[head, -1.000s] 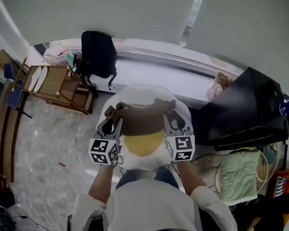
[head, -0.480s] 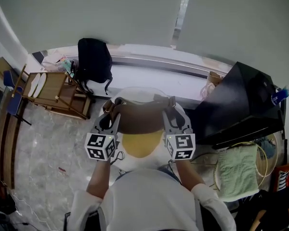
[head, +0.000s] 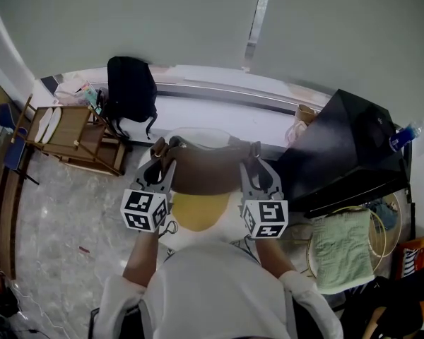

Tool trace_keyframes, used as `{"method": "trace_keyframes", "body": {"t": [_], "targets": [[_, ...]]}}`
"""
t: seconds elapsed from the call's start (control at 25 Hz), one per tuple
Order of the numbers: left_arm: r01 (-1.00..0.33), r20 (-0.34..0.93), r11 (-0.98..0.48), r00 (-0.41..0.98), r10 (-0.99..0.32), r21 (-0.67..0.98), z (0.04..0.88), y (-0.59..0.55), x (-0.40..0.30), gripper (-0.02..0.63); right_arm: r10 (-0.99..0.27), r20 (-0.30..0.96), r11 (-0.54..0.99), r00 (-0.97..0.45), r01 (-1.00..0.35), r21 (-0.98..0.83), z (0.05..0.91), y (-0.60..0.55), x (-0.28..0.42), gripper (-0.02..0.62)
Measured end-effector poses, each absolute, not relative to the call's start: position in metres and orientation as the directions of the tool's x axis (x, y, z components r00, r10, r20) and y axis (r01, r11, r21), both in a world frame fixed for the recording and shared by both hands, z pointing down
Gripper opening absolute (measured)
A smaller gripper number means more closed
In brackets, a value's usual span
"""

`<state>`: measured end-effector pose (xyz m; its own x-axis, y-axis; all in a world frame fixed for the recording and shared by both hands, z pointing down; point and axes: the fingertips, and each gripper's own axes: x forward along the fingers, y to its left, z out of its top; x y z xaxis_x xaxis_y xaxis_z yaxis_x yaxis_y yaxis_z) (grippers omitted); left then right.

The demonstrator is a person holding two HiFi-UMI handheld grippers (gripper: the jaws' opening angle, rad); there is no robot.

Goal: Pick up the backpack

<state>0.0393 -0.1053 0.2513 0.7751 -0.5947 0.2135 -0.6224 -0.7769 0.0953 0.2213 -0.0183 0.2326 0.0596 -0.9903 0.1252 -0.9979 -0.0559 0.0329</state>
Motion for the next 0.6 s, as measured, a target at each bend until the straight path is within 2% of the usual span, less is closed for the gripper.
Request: {"method": "trace_keyframes", "body": {"t": [0.6], "targets": [[-0.584,0.202,-0.808,0.802,-0.562,0.075,0.237,-0.102,0.052,0.101,-0.987,0.126,-0.102,0.101,-0.995,0.001,0.229,-0.001,0.228,0.144]]}}
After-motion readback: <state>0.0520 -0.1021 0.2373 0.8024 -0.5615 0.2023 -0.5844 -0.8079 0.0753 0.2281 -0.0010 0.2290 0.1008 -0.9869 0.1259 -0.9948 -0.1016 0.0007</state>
